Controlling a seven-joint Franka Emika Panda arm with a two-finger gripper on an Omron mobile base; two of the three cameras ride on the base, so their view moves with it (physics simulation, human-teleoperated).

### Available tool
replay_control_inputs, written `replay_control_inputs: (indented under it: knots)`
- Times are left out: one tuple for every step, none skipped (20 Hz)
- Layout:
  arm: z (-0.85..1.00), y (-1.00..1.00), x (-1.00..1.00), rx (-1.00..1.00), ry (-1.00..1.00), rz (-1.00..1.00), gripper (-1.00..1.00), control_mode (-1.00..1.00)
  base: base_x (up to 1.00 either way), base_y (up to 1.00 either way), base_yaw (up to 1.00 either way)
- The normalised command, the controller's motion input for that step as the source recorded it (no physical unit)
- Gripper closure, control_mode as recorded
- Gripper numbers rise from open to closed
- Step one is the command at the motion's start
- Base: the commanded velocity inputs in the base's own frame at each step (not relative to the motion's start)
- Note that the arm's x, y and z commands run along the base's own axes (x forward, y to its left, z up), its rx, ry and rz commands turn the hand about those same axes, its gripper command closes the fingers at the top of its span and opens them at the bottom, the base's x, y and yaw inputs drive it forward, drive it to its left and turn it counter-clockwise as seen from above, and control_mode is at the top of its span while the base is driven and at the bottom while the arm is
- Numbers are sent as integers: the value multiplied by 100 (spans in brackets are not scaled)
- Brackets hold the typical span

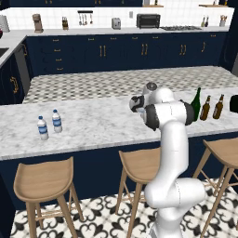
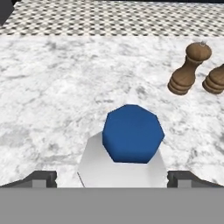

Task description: Move the plastic bottles in the middle to the plastics group, and the glass bottles in the middle to the glass group.

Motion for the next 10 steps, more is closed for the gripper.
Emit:
replay_control_inputs:
  knots:
    - [0,0,23,0,0,0,-100,-100,0,0,0]
    - [0,0,36,0,0,0,-100,-100,0,0,0]
    - [0,0,37,0,0,0,-100,-100,0,0,0]
    - [0,0,26,0,0,0,-100,-100,0,0,0]
    - [0,0,0,0,0,0,-100,-100,0,0,0]
    - [0,0,0,0,0,0,-100,-100,0,0,0]
    - [0,0,0,0,0,0,-100,-100,0,0,0]
    - [0,0,0,0,0,0,100,-100,0,0,0]
    - [0,0,0,0,0,0,100,-100,0,0,0]
    - [0,0,0,0,0,0,100,-100,0,0,0]
